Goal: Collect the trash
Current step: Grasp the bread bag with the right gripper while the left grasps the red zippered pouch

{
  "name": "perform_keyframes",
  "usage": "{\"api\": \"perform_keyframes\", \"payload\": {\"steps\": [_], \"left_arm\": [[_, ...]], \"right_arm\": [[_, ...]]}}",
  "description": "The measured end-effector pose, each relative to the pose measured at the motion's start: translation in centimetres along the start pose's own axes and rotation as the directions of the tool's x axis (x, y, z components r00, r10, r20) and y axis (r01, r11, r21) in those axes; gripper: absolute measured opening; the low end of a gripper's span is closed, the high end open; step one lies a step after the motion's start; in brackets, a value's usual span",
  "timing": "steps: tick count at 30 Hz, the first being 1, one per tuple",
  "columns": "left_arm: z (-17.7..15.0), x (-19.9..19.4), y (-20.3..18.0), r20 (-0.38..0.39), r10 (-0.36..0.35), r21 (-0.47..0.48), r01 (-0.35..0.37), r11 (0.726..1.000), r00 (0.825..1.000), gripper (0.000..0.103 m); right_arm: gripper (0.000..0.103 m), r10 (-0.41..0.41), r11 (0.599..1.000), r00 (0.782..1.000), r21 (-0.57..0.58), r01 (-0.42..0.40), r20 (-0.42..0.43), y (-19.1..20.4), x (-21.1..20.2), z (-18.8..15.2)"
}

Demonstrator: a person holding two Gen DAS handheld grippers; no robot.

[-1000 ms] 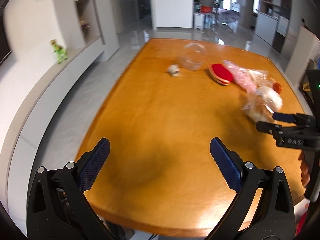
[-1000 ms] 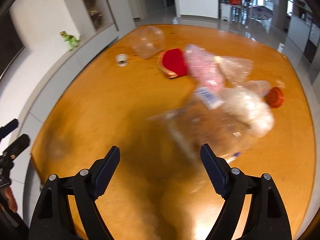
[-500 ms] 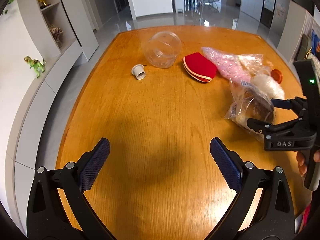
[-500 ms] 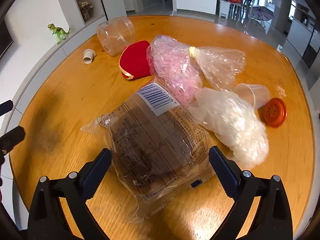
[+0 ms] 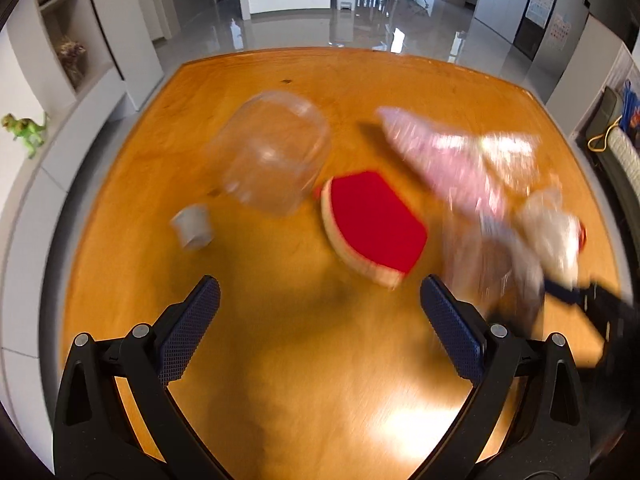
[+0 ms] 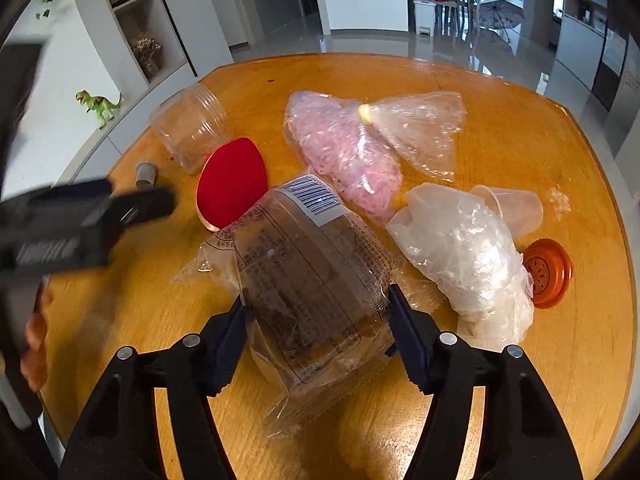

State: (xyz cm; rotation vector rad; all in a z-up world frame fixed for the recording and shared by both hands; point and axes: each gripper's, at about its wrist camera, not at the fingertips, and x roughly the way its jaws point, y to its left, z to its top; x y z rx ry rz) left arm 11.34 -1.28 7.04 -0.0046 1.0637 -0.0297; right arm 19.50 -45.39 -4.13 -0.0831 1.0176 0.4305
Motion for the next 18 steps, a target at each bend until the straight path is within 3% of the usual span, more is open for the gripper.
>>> {"api": "perform_keyframes", "payload": {"steps": [6,8,12,15,17,18], "left_arm": [[2.9,4.7,-1.7,-0.059,0.041,-0.03,-0.043,0.999,0.997,0.097],[3.1,5.1,-1.8,-0.05,0.016,-0.052,-0.019,0.998,0.999,0.097],[2.9,5.0,-3.1,-0.003,0.066,0.005,-0.066,0.998,0.998,0.097],[3.0,5.7,-2.9,-0.029,0.006,-0.02,-0.007,1.0,1.0,0.097],[3.0,7.1,-2.4,-0.097,-0.08,-0.076,0.072,0.994,0.992,0.097],[2.8,7.5,-2.4,-0.1,-0.079,-0.085,0.07,0.994,0.992,0.096]], "right_arm": [[0.068,0.007,1.0,1.0,0.023,-0.007,-0.001,-0.5,0.0,0.0],[0.068,-0.009,1.0,1.0,0.018,0.009,0.003,-0.2,0.2,0.3],[0.068,-0.022,0.999,1.0,0.032,0.022,0.01,-0.2,0.4,0.5],[0.068,-0.034,0.999,0.999,0.036,0.034,0.015,0.0,0.3,0.3],[0.068,-0.041,0.998,0.999,0.039,0.04,0.014,0.3,0.1,-0.3],[0.068,-0.042,0.998,0.999,0.042,0.042,0.014,0.4,0.0,-0.5]]}}
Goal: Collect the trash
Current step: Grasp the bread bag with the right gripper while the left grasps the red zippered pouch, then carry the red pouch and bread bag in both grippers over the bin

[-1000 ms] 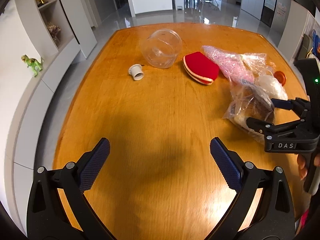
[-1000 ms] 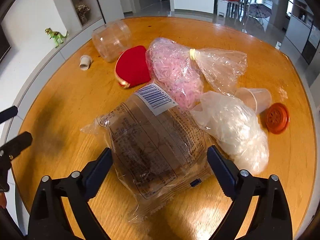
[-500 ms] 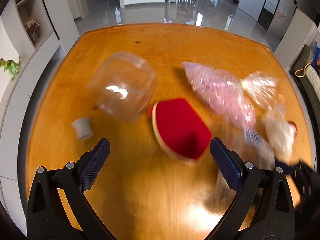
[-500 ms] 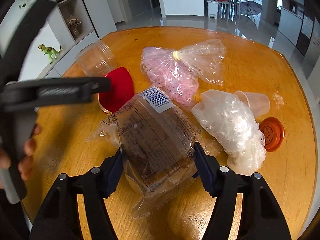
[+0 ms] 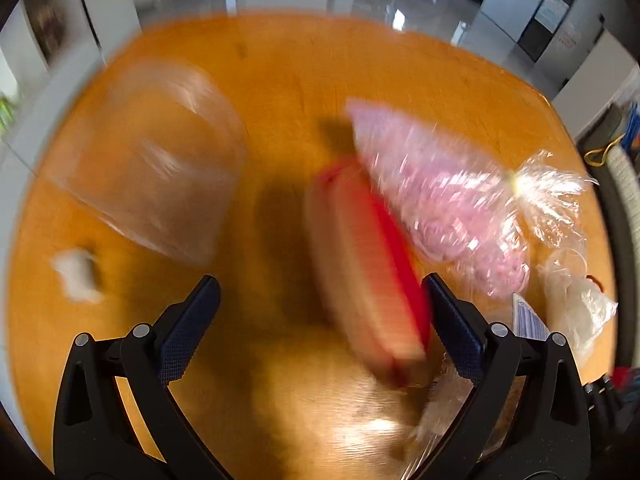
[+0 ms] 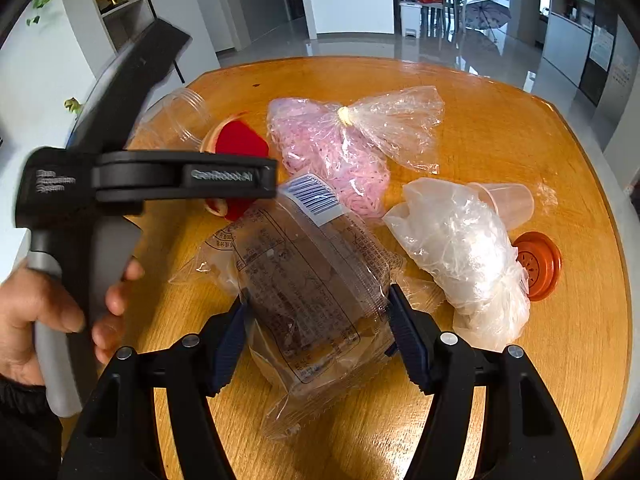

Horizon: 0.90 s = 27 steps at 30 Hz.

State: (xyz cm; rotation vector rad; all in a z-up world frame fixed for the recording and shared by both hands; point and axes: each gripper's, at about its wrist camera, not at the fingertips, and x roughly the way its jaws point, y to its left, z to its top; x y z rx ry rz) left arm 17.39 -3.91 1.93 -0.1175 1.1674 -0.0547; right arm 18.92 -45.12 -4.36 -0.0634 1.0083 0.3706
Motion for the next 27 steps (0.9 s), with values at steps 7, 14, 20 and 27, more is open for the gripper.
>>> {"api": "perform_keyframes", "payload": {"steps": [7,14,20,27], "left_arm": [[-2.4,-2.1,-0.2,0.054,-0.047,0.059,0.044,0.997,0.997,0.034],[-6.4,-6.5,1.5,0.123,-0.037,0.097,0.025,0.995,0.992,0.034],[-10.6,-10.8,3.6,0.181,-0.031,0.104,0.012,0.995,0.983,0.034],[-15.7,-14.8,6.3,0.234,0.002,0.058,-0.017,0.998,0.972,0.034]], "right_arm": [[0.067,-0.002,1.0,1.0,0.01,0.002,-0.01,0.4,-0.5,-0.5],[0.067,0.025,1.0,1.0,0.012,-0.025,-0.01,1.9,-1.8,-1.0],[0.067,0.05,0.998,0.999,-0.024,-0.05,0.012,4.6,-4.0,-2.4],[0.067,0.097,0.993,0.995,-0.07,-0.096,0.017,9.2,-5.6,-4.6]]}}
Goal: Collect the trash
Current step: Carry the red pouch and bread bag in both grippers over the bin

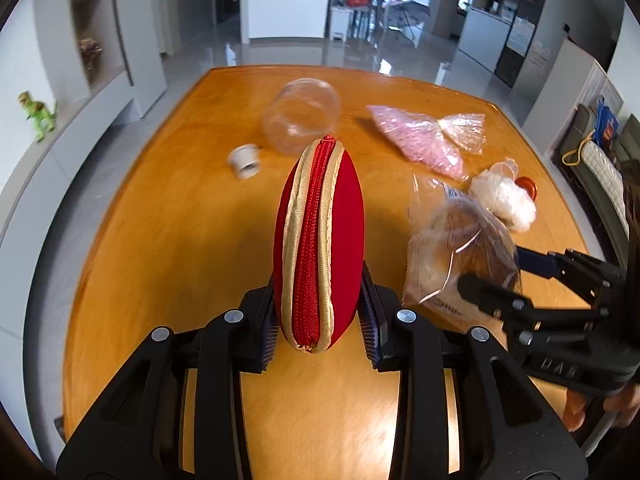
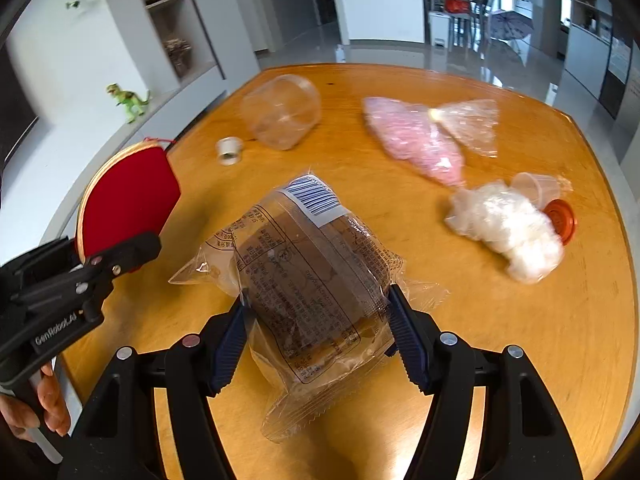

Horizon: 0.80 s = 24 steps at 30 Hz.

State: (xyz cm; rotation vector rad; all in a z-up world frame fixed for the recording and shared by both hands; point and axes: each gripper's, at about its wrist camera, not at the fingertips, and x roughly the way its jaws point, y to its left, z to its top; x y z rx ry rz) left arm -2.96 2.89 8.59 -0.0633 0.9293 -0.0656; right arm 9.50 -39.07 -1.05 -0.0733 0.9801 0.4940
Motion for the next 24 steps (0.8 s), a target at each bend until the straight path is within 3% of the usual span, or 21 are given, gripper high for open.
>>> {"api": "perform_keyframes", "payload": {"steps": [13,24], "left_arm": [[-9.4,-7.8,7.7,0.054,0.112,-0.129,-0.104,0.986,0.992,0.034],[-17.2,-13.9,14.5,0.056,0.272,-0.273,-0.248,0.93,0.961,0.034]], "right_arm": [[0.067,0.107,0.983,0.994,-0.15,-0.108,-0.018,10.6,-1.2,-4.5],[0.067,0.226,0.922,0.97,-0.304,-0.241,-0.085,21.0,-1.3,-7.9]]}}
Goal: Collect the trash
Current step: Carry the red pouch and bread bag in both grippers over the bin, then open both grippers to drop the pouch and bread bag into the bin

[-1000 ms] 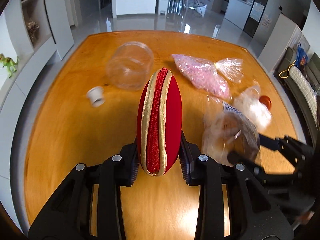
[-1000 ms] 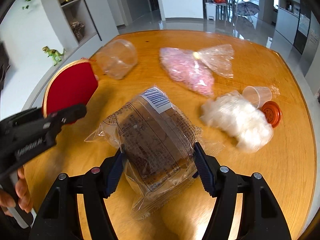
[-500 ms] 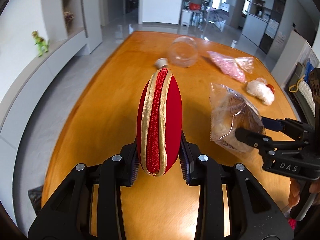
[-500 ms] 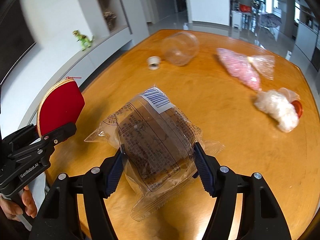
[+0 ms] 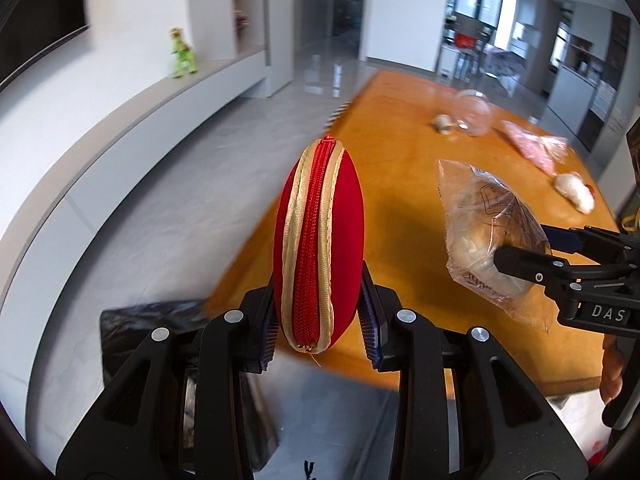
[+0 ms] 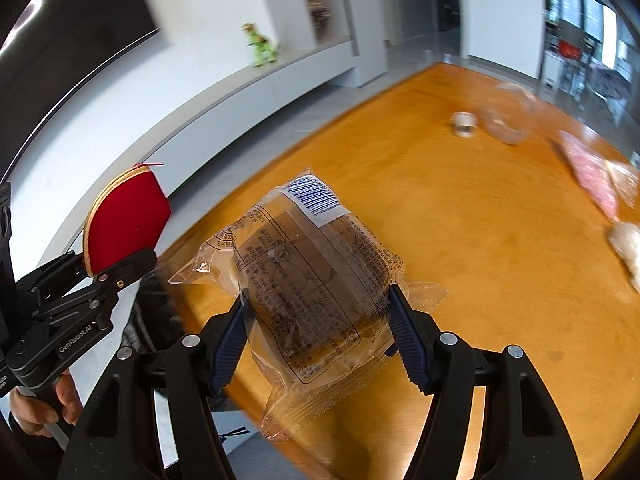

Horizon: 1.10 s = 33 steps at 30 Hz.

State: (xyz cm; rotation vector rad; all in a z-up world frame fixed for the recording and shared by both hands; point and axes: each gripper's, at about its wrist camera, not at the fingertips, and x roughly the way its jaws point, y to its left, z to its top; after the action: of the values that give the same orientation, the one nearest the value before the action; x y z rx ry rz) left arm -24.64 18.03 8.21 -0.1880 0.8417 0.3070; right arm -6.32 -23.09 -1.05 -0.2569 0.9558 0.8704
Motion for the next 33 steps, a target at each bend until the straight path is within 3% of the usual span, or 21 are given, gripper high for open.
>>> {"api": "perform_keyframes", "payload": {"steps": [8,16,22,25,26,27,28,30,33], "left_arm": [[-3.9,-1.9,7.2,-0.019,0.108,-0.134,-0.109,0.985,0.994,0.034],[-9.0,-3.3,14.3,-0.088,0.2,-0.274,-0.217,0.937,0.976,0.034],[-12.9,-4.8,17.7,-0.15,0.255,-0.337,-0.292,0.895,0.955,0.034],[-14.5,-5.5,19.5,-0.175,0.281,-0.375,-0.328,0.867,0.944,0.036],[-15.0,-5.7,20.3,-0.186,0.286,-0.392,-0.338,0.855,0.94,0.04],[-15.4,-5.7,20.9,-0.203,0.288,-0.404,-0.348,0.846,0.936,0.05],[-15.5,-5.7,21.4,-0.226,0.298,-0.41,-0.368,0.835,0.928,0.092],[-15.8,-6.1,21.8,-0.239,0.372,-0.397,-0.44,0.806,0.897,0.097],[-16.0,-6.4,22.2,-0.24,0.372,-0.405,-0.44,0.801,0.897,0.097]], "right_arm": [[0.067,0.098,0.982,0.993,-0.154,-0.108,-0.066,8.7,2.3,-0.8],[0.067,0.16,0.94,0.976,-0.278,-0.197,-0.15,16.1,4.7,-1.5],[0.067,0.223,0.902,0.946,-0.318,-0.291,-0.233,21.4,7.3,-1.6],[0.069,0.265,0.877,0.914,-0.317,-0.361,-0.308,24.4,9.3,-1.3],[0.072,0.27,0.875,0.902,-0.305,-0.376,-0.337,25.2,10.1,-1.2],[0.075,0.269,0.881,0.896,-0.285,-0.378,-0.354,25.7,10.8,-0.9],[0.077,0.28,0.885,0.89,-0.262,-0.384,-0.36,25.9,11.1,-0.5],[0.079,0.309,0.886,0.884,-0.232,-0.401,-0.351,25.8,11.1,0.1],[0.08,0.315,0.887,0.89,-0.232,-0.399,-0.329,25.0,10.2,0.1]]}}
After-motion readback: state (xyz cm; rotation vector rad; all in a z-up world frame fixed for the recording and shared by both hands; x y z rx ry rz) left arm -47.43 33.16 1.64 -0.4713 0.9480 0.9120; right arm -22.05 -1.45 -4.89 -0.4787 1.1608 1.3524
